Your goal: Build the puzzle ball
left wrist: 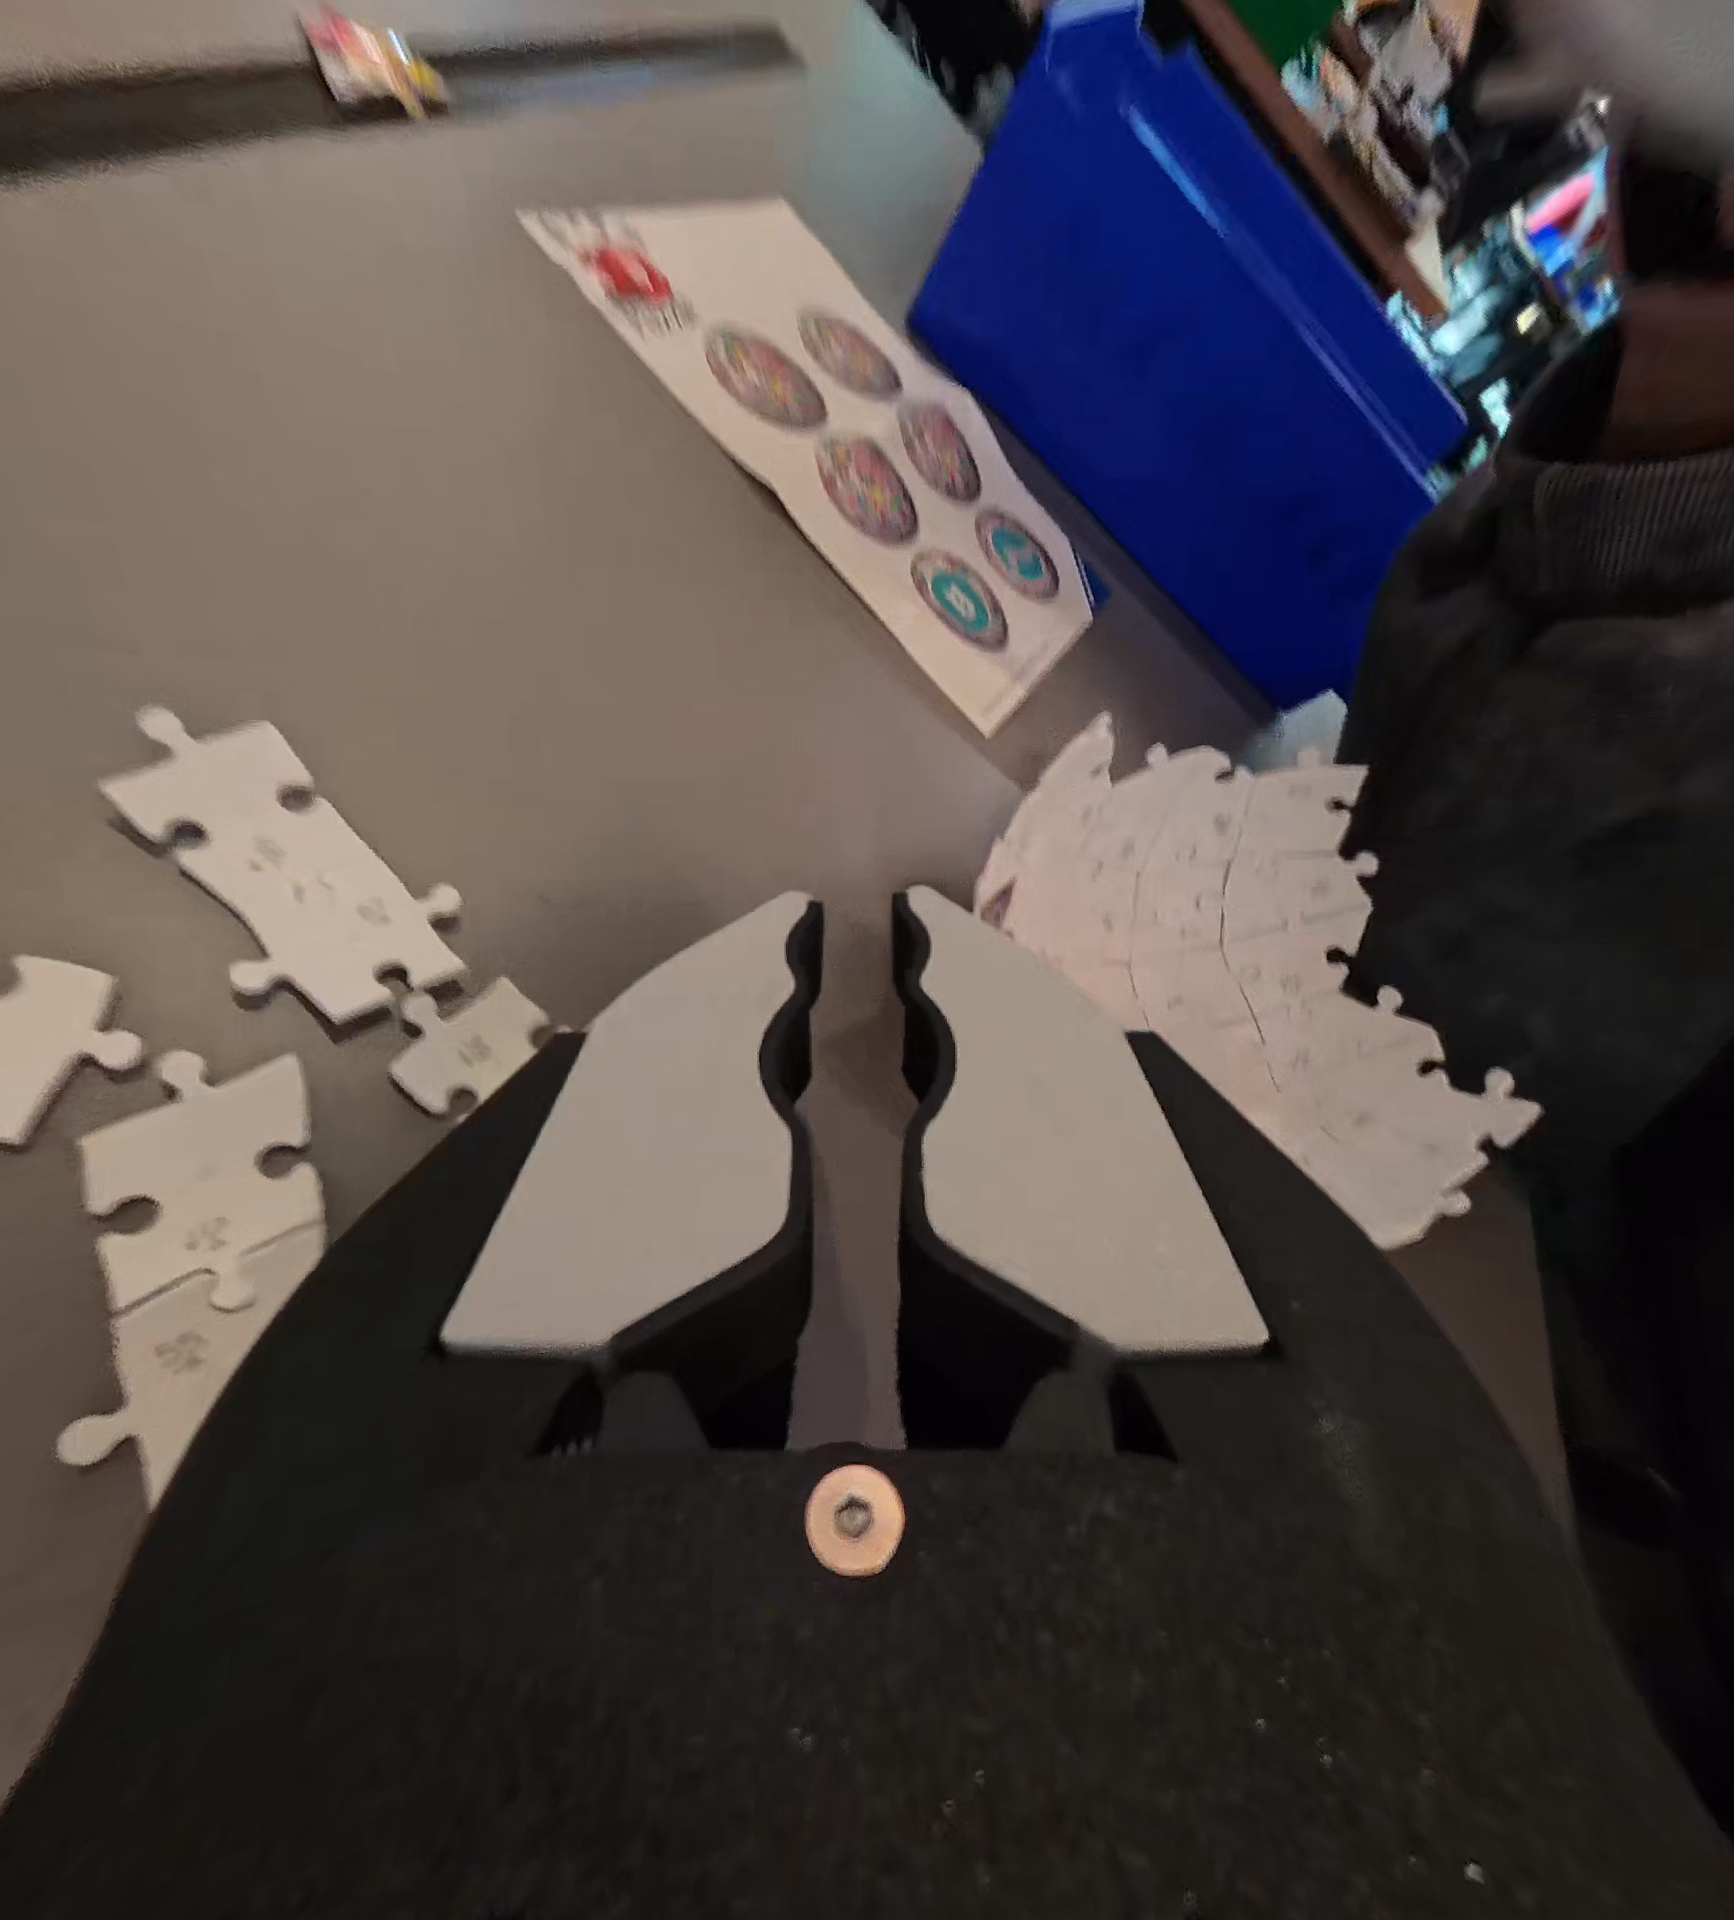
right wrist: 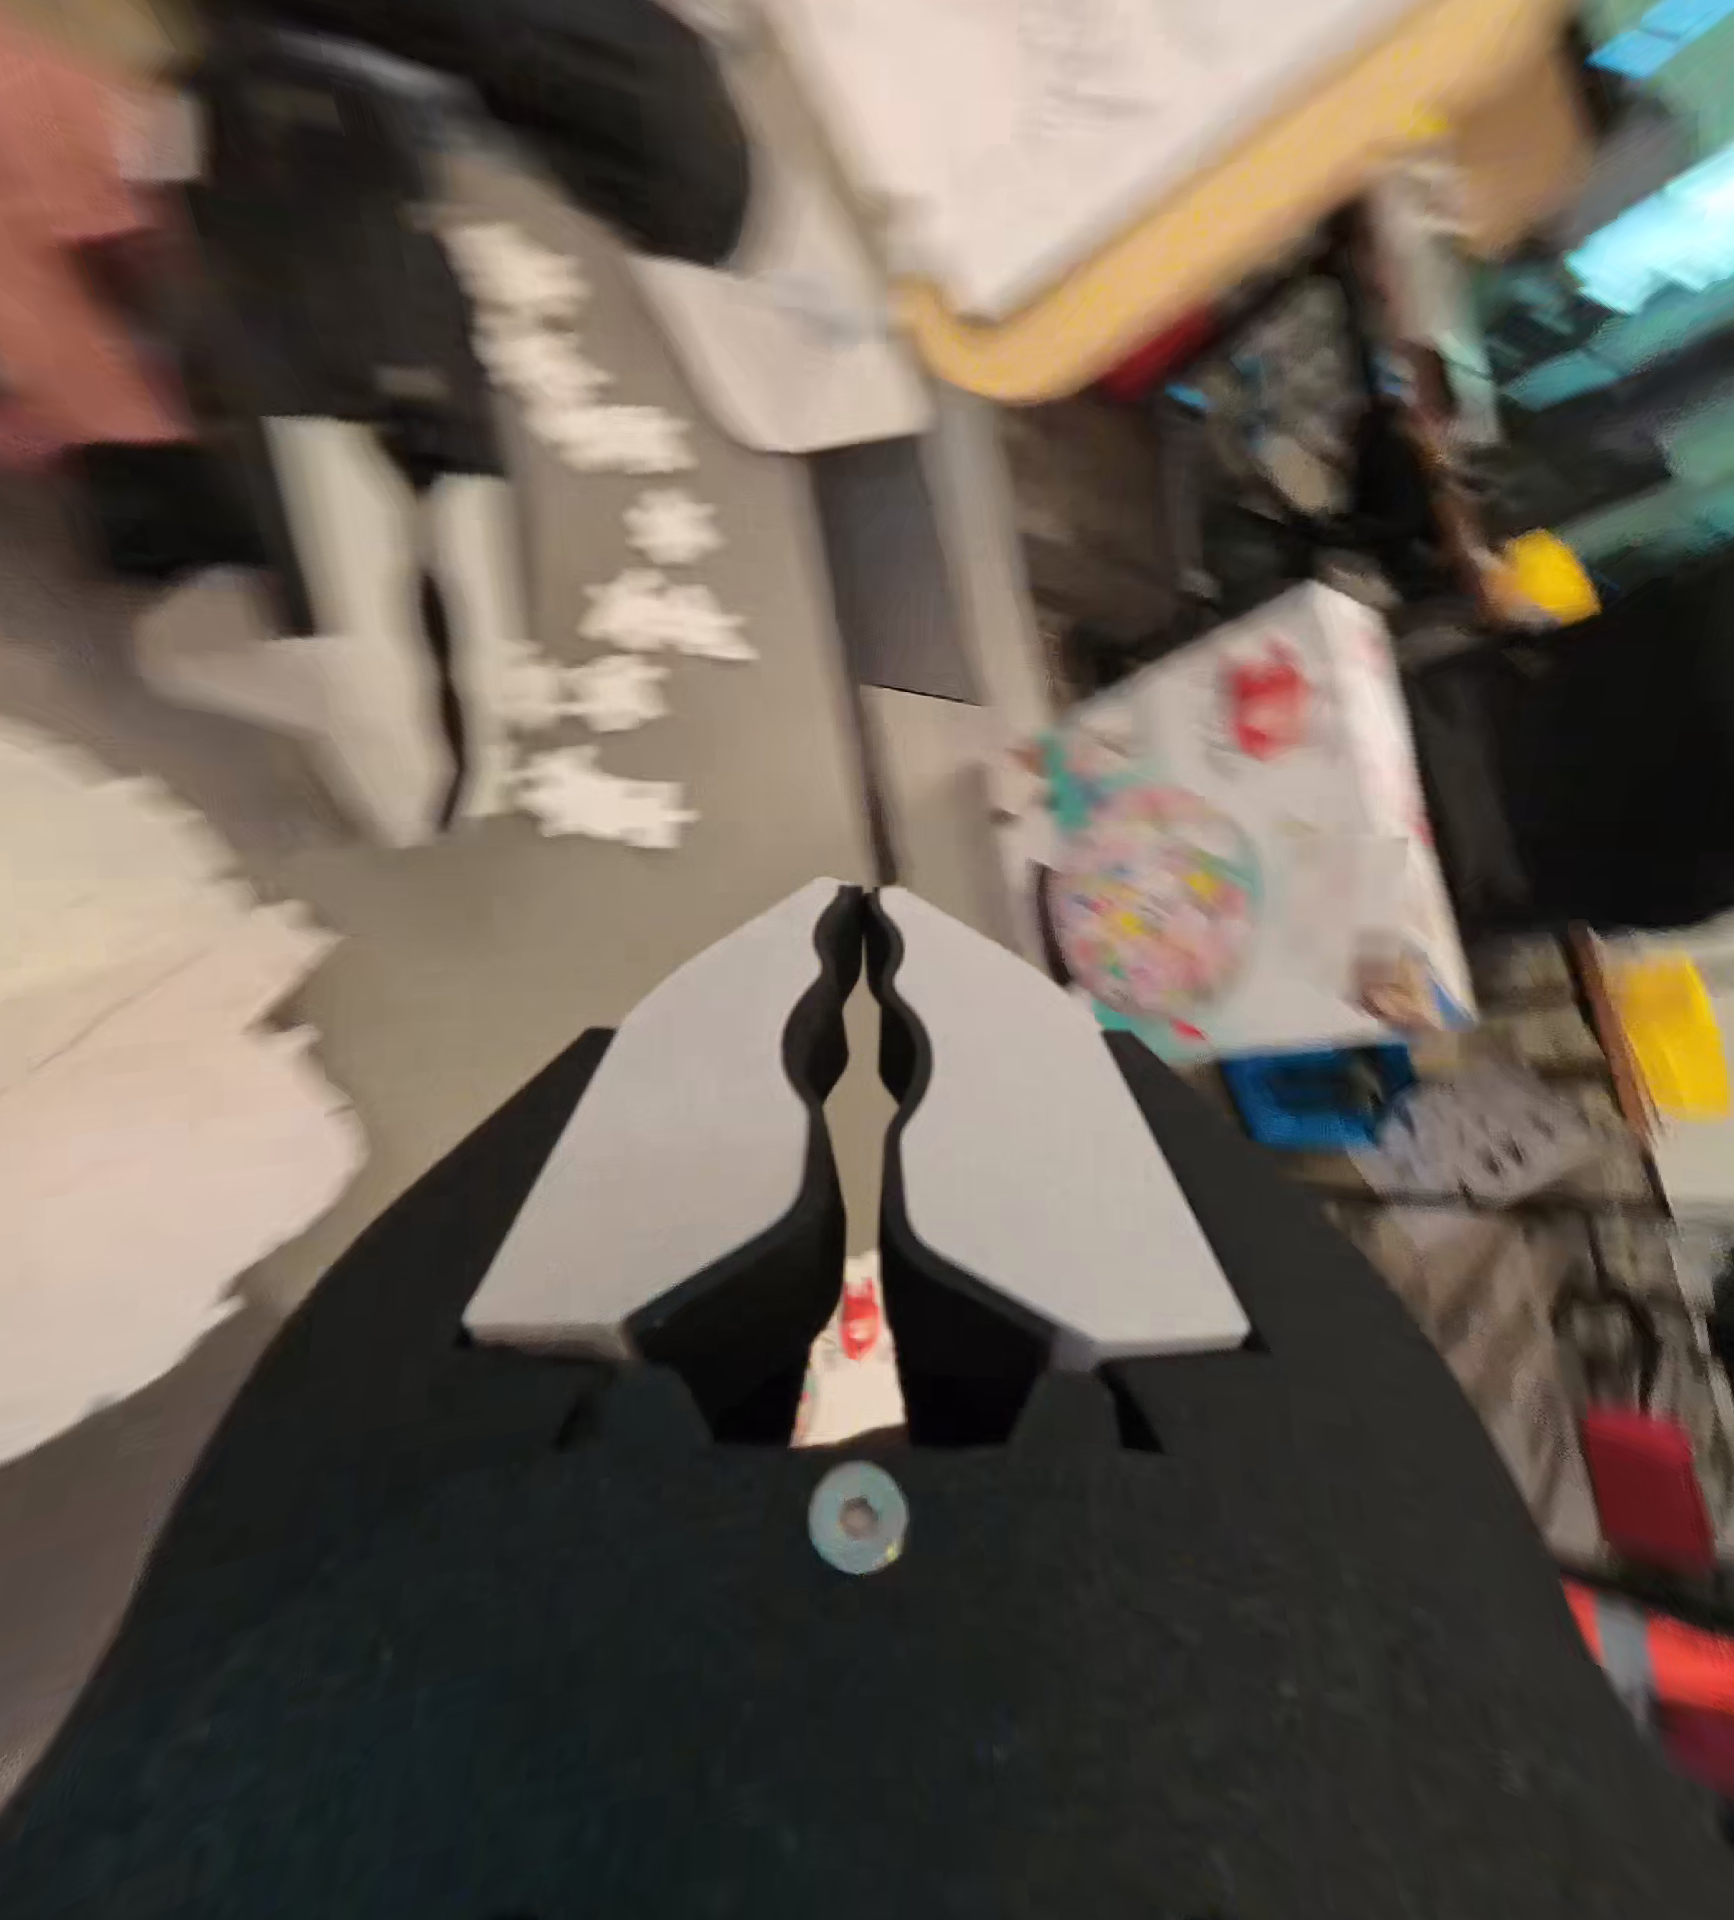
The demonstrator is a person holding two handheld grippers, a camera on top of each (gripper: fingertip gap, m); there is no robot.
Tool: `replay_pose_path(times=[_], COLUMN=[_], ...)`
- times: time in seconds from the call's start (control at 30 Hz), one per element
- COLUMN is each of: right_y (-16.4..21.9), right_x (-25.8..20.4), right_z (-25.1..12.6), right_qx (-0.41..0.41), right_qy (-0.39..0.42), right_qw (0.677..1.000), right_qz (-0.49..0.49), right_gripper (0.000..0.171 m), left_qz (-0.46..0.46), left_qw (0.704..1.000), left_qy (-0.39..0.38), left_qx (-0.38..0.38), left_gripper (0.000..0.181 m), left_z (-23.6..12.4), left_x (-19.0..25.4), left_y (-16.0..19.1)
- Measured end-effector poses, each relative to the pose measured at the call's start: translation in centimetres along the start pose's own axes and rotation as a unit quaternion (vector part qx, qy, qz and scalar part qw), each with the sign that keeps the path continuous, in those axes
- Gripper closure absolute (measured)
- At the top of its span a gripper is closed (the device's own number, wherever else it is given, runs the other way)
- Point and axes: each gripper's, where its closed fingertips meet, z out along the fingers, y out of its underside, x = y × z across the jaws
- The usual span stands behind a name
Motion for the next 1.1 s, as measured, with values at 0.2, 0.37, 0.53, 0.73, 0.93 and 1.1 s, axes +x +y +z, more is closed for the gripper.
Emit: replay_pose_path(times=[0.2,0.37,0.53,0.73,0.93,1.1], right_y=[11.7,22.3,25.0,26.5,22.0,15.3], right_x=[6.9,7.4,6.5,5.7,6.6,6.9], right_z=[4.3,9.8,12.9,13.7,12.1,9.0], right_qx=[-0.089,-0.191,-0.21,-0.207,-0.11,-0.04], right_qy=[0.088,0.114,0.077,0.041,-0.005,-0.04], right_qw=[0.952,0.916,0.886,0.866,0.875,0.91], right_qz=[0.278,0.334,0.405,0.454,0.472,0.411], right_gripper=[0.14,0.131,0.116,0.137,0.168,0.168], left_qz=[0.076,0.061,0.059,0.089,0.094,0.065], left_qw=[0.987,0.986,0.989,0.989,0.987,0.989], left_qy=[-0.109,-0.109,-0.082,-0.093,-0.111,-0.087], left_qx=[0.095,0.113,0.11,0.07,0.07,0.101], left_gripper=[0.156,0.156,0.156,0.156,0.157,0.157], left_z=[-1.6,-2.1,-1.6,-0.3,-0.7,-1.7], left_x=[-2.4,-2.9,-2.1,-1.6,-2.0,-1.7], left_y=[-2.3,-2.4,-2.4,-1.4,-1.5,-2.3])
